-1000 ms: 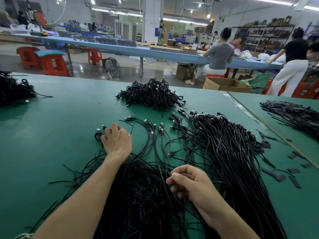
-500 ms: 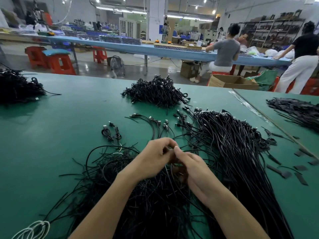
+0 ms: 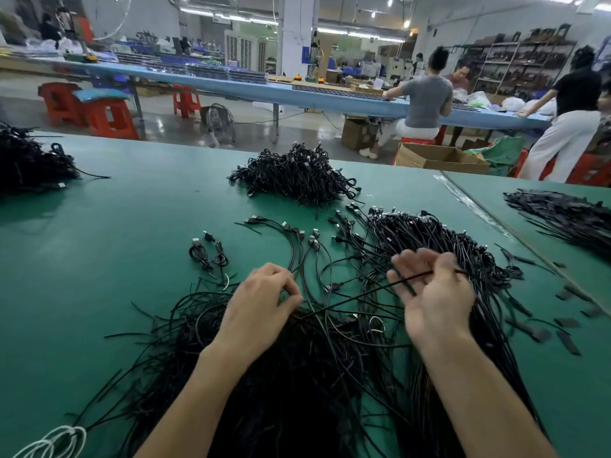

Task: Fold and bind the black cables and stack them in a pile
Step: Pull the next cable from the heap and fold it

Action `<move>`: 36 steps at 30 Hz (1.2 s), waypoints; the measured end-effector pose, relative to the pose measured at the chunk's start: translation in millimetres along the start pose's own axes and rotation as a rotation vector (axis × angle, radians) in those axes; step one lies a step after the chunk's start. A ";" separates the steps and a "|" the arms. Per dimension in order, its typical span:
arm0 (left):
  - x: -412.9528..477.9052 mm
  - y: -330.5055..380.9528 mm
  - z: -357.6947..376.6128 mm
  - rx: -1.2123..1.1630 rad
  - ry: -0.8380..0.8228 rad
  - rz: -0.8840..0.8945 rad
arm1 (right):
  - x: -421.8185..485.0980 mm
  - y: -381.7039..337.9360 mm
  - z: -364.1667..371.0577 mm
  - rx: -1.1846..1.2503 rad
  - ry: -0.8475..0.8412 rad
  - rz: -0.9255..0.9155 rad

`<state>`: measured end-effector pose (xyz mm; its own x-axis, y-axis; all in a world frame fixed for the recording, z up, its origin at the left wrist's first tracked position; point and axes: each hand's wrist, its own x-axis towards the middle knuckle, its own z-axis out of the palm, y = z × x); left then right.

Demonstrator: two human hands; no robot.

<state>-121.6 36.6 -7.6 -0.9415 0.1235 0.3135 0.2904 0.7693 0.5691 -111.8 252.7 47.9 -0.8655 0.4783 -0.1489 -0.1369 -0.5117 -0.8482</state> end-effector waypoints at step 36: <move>-8.5 15.6 -55.7 -0.891 -0.563 -0.065 | -18.0 -2.8 25.0 -0.526 -0.626 -0.073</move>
<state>-99.5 12.5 40.9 -0.8367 0.5477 -0.0058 0.0422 0.0750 0.9963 -107.9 227.7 65.6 -0.9931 -0.0692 0.0951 -0.0941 -0.0183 -0.9954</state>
